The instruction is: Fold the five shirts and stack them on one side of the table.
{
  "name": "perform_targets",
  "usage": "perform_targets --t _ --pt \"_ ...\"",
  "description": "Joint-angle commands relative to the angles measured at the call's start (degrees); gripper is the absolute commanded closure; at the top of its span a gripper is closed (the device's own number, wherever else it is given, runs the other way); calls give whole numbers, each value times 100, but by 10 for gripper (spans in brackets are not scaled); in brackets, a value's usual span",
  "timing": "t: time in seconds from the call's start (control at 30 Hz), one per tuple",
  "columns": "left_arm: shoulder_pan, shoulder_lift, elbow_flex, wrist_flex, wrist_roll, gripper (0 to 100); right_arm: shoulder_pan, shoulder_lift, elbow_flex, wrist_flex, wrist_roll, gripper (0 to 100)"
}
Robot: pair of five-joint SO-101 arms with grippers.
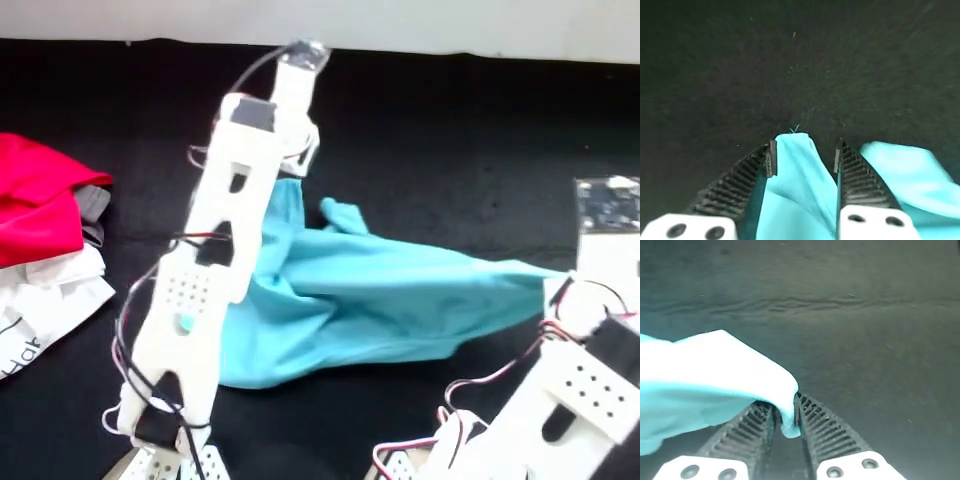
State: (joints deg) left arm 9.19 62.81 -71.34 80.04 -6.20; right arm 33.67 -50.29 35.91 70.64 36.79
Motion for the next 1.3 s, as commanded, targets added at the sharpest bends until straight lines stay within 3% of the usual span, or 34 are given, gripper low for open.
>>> perform_targets --t 0.0,0.23,0.37,0.7,0.93,1.1,1.27 --pt "22 620 -1059 246 18 801 224 -145 -66 -127 79 993" --pt "-57 1235 -1569 730 -290 819 189 -145 -110 -127 53 993" --pt "-57 1218 -1587 809 -457 1000 66 -101 -40 -136 44 993" --pt "-268 382 -2413 1521 -466 990 -400 -57 277 -1051 -1046 993" --pt "-796 -1235 -2387 1873 -255 990 -400 1596 -2413 -954 -1609 993" --pt "-1103 -2290 -2387 2084 -229 990 -857 3046 -5253 400 -1609 993" --pt "-1490 -2976 -2378 2119 -229 990 -1947 4127 -7802 2132 -1582 993"
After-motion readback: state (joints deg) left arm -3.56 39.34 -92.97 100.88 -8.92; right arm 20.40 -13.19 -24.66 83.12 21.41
